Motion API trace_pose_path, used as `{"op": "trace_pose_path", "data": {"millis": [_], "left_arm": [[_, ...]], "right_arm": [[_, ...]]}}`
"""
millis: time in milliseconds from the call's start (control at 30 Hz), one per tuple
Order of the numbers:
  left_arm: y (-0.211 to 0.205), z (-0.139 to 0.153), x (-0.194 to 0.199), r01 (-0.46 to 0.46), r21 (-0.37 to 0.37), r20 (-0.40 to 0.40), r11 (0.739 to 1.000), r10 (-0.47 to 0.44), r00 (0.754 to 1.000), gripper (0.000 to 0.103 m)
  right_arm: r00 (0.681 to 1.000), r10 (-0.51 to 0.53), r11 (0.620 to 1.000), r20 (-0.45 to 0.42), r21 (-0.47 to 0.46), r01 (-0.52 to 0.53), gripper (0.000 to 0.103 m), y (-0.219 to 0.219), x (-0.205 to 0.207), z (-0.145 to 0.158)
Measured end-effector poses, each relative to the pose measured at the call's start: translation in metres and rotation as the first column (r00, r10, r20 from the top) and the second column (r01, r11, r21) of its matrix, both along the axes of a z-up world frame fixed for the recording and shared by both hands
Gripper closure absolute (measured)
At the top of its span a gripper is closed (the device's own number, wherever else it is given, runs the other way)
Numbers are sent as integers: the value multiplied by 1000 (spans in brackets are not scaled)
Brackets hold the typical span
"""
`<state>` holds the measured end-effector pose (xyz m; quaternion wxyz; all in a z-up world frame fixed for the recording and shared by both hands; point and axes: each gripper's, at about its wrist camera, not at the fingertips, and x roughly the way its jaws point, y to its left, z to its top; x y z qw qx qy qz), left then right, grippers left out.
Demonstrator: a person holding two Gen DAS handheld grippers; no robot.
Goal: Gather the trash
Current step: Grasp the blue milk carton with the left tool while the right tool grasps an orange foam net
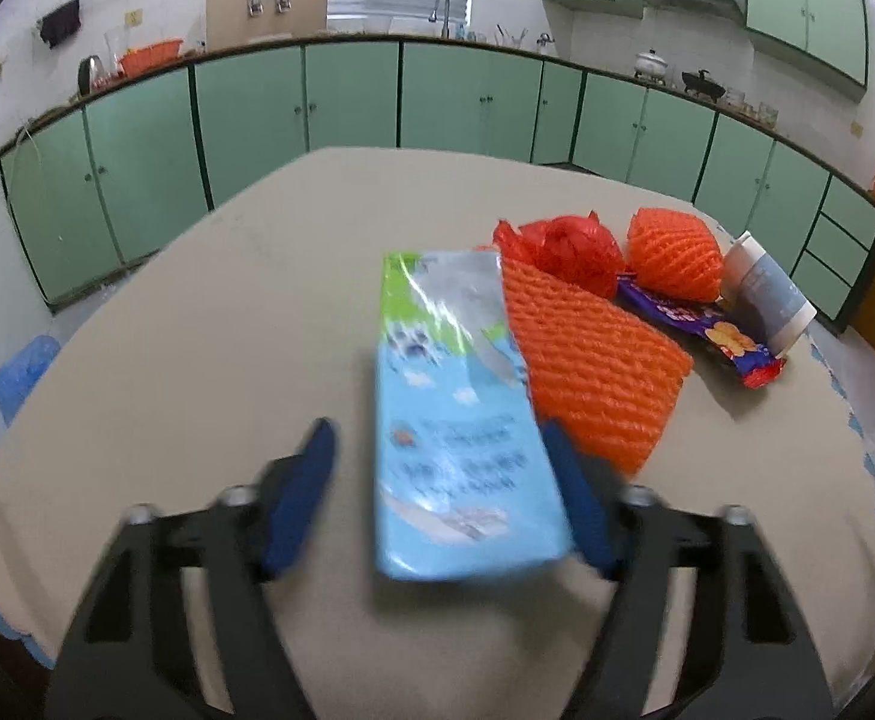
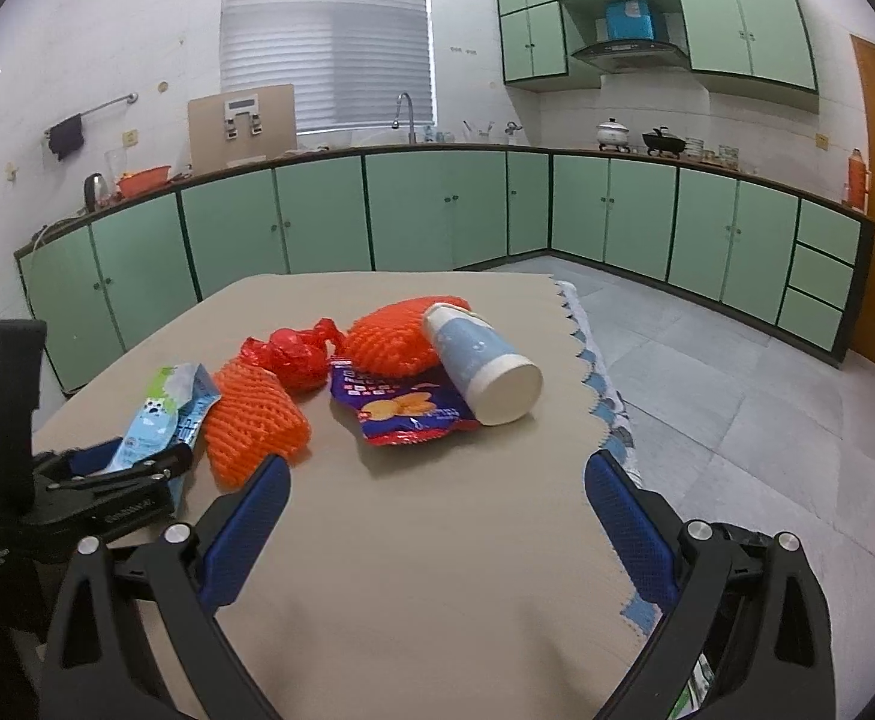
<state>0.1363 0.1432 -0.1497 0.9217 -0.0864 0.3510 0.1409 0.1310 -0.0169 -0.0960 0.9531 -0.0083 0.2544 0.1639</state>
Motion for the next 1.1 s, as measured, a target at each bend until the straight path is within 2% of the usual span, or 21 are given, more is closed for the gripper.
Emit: {"op": "trace_pose_path", "data": {"millis": [33,300,533,800,1000,1100], "left_arm": [[2,-1,0,11,-19,-1,1000,-11,1000,57],[20,4,-15,6,-47,40,999,-4,999,58],[43,15,-20,-50,-7,63,999,51,997,58],[69,21,-16,-88,15,92,996,86,992,58],[74,21,-11,-87,19,98,996,85,992,58],[76,20,-10,-86,22,97,996,83,992,58]], "right_arm": [[1000,6,1000,-2,1,-6,6,2,2,0],[997,79,997,-14,13,-79,7,31,10,1],[989,148,989,-5,23,-148,8,77,25,2],[989,145,989,-22,22,-144,11,111,46,-4],[982,147,989,-117,43,-143,19,118,62,-15],[976,165,986,-145,45,-160,28,121,64,-19]]}}
